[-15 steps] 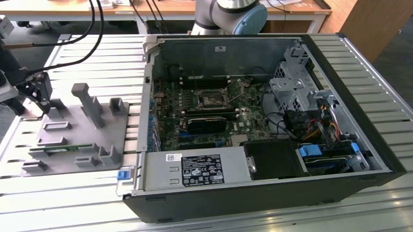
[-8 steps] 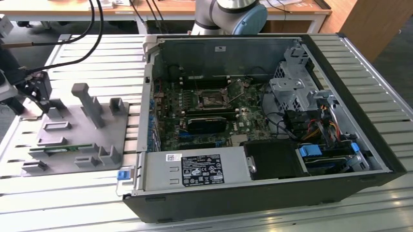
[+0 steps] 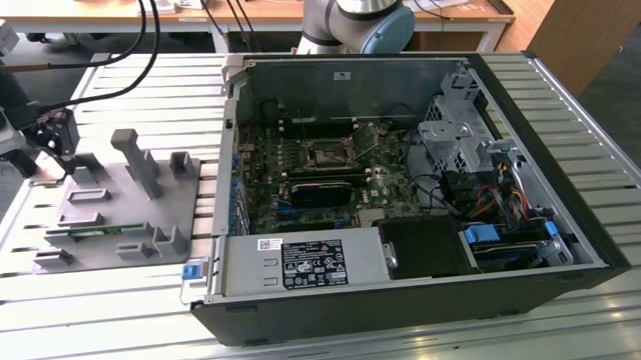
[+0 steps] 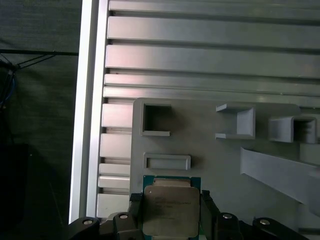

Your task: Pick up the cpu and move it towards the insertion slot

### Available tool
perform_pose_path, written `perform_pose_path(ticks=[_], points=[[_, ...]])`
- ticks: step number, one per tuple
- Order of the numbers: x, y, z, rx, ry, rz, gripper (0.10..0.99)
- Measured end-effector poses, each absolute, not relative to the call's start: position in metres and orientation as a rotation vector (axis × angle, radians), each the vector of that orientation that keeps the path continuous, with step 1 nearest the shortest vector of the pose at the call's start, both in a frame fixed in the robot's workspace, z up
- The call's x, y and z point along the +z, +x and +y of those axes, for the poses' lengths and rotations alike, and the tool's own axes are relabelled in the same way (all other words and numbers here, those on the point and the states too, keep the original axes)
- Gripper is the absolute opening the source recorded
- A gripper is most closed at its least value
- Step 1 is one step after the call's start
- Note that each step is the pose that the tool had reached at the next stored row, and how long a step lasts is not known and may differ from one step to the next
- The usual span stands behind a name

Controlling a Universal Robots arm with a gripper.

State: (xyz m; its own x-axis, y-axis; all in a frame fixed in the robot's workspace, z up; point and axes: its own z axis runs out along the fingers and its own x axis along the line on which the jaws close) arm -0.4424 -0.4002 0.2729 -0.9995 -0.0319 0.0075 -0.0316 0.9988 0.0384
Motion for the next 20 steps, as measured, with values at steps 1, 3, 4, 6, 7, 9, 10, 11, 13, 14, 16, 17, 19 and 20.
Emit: perform_pose_path(ticks=[1, 3, 4, 6, 7, 9, 10, 11, 13, 14, 16, 17, 19, 20], points=[[0.2732, -0.4424, -0.4002, -0.06, 0.05, -3.133, 0.545], [0.2739, -0.4424, -0.4002, -0.06, 0.05, -3.132, 0.545], [0.2742, -0.4424, -0.4002, -0.06, 0.05, -3.133, 0.545], [0.2748, -0.4424, -0.4002, -0.06, 0.05, -3.132, 0.545], [0.2752, -0.4424, -0.4002, -0.06, 0.05, -3.132, 0.545], [0.2759, -0.4424, -0.4002, -0.06, 0.05, -3.132, 0.545], [0.2762, -0.4424, -0.4002, -0.06, 0.05, -3.132, 0.545], [0.2767, -0.4424, -0.4002, -0.06, 0.05, -3.132, 0.545], [0.2779, -0.4424, -0.4002, -0.06, 0.05, -3.132, 0.545], [0.2785, -0.4424, -0.4002, -0.06, 0.05, -3.132, 0.545], [0.2797, -0.4424, -0.4002, -0.06, 0.05, -3.132, 0.545], [0.2801, -0.4424, -0.4002, -0.06, 0.05, -3.133, 0.545], [0.2812, -0.4424, -0.4002, -0.06, 0.05, -3.132, 0.545], [0.2817, -0.4424, -0.4002, -0.06, 0.05, -3.132, 0.545]])
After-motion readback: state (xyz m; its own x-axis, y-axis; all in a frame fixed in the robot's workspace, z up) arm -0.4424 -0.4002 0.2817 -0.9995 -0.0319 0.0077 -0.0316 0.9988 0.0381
